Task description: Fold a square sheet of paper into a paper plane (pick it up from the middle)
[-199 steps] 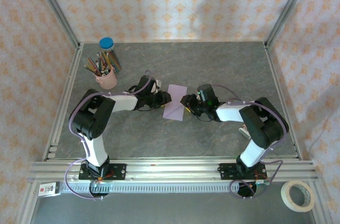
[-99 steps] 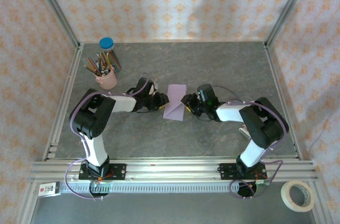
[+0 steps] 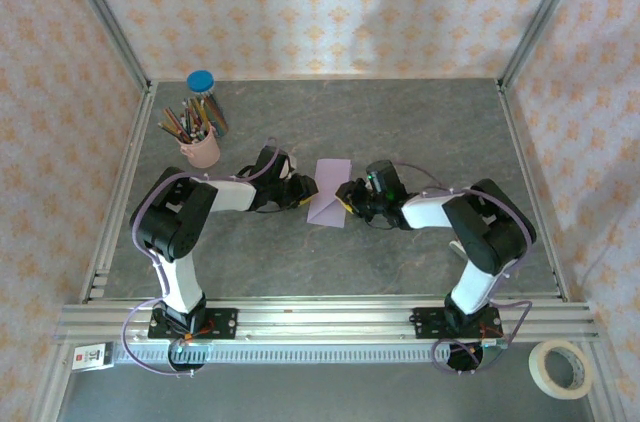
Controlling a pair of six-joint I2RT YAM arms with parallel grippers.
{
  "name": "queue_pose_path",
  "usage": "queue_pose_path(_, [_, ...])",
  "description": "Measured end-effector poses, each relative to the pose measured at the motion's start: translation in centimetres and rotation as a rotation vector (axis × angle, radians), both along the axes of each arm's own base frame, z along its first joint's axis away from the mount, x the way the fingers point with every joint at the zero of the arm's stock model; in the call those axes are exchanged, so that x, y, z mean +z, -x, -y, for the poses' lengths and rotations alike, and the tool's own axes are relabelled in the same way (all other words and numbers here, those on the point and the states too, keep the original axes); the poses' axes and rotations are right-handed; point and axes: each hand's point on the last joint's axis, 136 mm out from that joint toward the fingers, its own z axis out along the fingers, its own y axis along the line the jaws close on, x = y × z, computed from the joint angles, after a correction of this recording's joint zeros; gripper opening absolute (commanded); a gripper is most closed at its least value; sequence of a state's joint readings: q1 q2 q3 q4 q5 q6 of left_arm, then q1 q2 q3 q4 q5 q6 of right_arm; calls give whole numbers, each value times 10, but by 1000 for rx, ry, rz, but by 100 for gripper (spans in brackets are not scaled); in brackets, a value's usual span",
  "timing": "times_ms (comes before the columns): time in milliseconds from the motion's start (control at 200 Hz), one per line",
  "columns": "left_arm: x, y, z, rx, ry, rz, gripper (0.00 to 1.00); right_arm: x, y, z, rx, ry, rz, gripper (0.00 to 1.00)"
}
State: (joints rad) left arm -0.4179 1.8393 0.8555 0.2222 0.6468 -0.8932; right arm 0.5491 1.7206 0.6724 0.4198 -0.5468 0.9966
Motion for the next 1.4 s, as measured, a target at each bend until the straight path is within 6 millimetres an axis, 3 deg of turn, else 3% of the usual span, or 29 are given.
queue_pose_path(245, [0,0,0,-1,1,0,32,1,-2,-8,14,-48,-2,21])
queue_pose_path(601, [2,0,2,-10,8,4,37,19,-12,-18,23,-118,71,16])
queue_pose_path(1041, [9,-2,4,-18,23,13,47,7,-8,-22,41,-102,63,7])
queue_pose_path(1216, [37,-13,-13,28,43,85,55,7,-11,-20,47,-76,98,3])
queue_pose_path(1311, [63,-23,-32,74,63,165,68,15,-13,-19,57,-60,143,3])
queue_pose_path(1401, [89,-29,-50,107,83,250,80,35,-17,-19,73,-61,218,2])
